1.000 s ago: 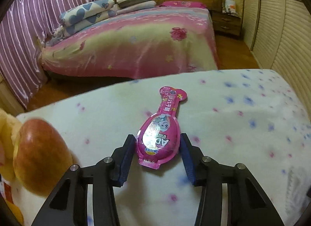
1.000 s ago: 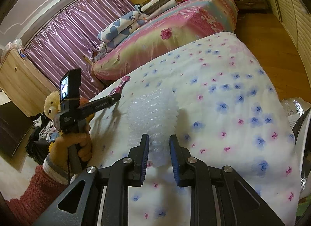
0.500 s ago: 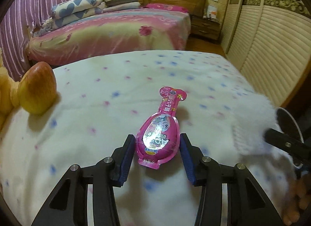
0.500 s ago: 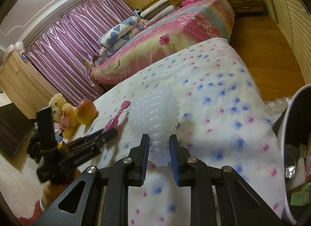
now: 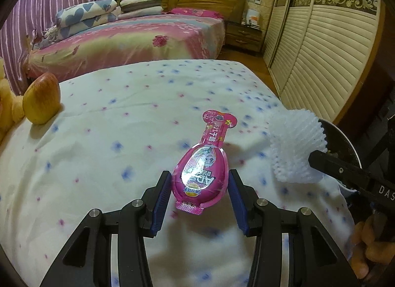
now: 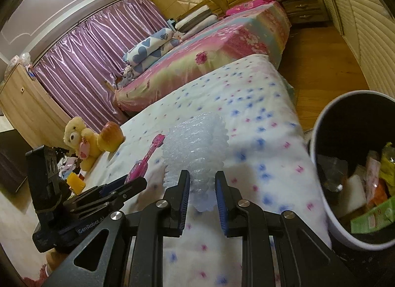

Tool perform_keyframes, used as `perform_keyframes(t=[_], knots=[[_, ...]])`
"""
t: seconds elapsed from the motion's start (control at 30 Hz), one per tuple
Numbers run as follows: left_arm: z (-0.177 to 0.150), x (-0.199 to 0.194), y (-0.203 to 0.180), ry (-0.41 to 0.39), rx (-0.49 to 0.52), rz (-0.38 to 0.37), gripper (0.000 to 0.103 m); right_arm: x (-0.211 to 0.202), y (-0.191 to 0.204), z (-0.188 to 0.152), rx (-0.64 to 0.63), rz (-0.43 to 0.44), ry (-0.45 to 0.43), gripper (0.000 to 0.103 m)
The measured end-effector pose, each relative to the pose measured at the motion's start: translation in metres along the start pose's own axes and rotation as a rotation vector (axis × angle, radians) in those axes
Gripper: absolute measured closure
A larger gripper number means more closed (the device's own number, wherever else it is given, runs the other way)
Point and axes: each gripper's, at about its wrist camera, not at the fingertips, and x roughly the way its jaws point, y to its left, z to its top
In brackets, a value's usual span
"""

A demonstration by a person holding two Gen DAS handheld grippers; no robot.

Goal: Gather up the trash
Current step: 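Carry the bubble wrap with the right tool while the left carries the pink wrapper to the bin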

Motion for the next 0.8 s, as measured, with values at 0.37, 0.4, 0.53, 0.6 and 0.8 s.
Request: perform_keyframes(t=[0.37,0.4,0.53,0.6,0.8], knots=[[-0.009,-0.013,-0.026,-0.01,0.025,0.008,0.058,-0.024,-0.013,-0.012,0.022,-0.015,-0.026,0.082],[-0.01,-0.013,-0.028,-0.01,0.028,0.009,0.058,-0.025,-0.013,-0.012,0.023,-0.015,-0.027,0.082],[-0.011,-0.016,-0.035,-0.011,0.041,0.009,0.058,-0.03,-0.012,-0.014,0.025,-0.015,-0.034,0.082],[-0.011,-0.016,-0.038,-0.012,0.046,0.009,0.058,-0.031,-0.012,-0.014,0.026,-0.015,-0.038,0.082],[-0.012,-0.017,-0.043,-0.009,0.054,0.002,0.058,-0.035,-0.016,-0.017,0.029,-0.016,-0.041,0.082]])
